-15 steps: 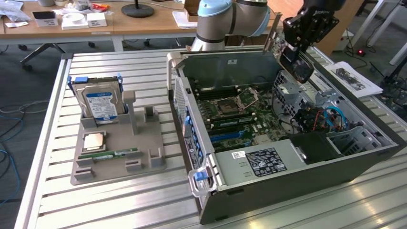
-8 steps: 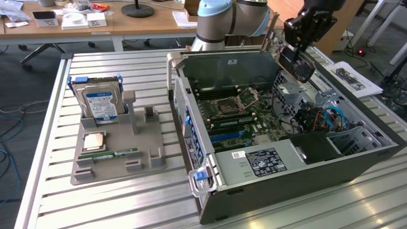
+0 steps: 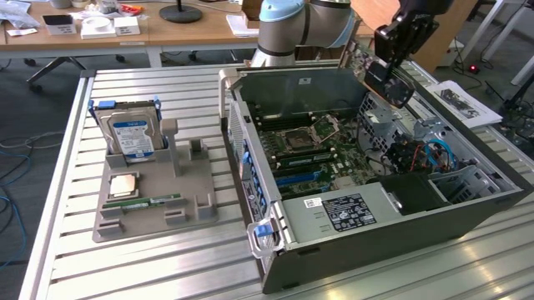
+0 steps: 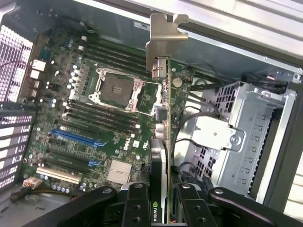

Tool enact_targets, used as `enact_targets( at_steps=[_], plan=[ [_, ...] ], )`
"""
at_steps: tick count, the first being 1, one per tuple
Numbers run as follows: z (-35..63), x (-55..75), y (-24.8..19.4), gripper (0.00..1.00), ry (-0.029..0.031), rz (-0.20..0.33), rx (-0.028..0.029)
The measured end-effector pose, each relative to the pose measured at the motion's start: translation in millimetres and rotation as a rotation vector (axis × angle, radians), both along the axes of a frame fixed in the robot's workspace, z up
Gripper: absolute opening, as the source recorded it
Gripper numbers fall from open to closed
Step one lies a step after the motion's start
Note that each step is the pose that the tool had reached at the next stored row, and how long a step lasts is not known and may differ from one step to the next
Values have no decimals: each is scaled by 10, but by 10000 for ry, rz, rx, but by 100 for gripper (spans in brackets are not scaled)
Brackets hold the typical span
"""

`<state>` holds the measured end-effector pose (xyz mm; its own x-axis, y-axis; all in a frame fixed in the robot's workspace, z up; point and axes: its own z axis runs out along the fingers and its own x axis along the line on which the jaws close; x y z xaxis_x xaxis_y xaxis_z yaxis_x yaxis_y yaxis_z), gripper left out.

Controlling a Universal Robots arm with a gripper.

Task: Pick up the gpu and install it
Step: 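Insert the gpu into the slot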

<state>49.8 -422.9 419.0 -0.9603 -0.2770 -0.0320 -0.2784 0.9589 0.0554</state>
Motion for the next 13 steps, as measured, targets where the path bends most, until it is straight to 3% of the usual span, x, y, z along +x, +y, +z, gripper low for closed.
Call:
enact_targets(
  at_steps=[13],
  plan=[
    [-1, -2, 0, 27, 0, 1478, 0]
  ],
)
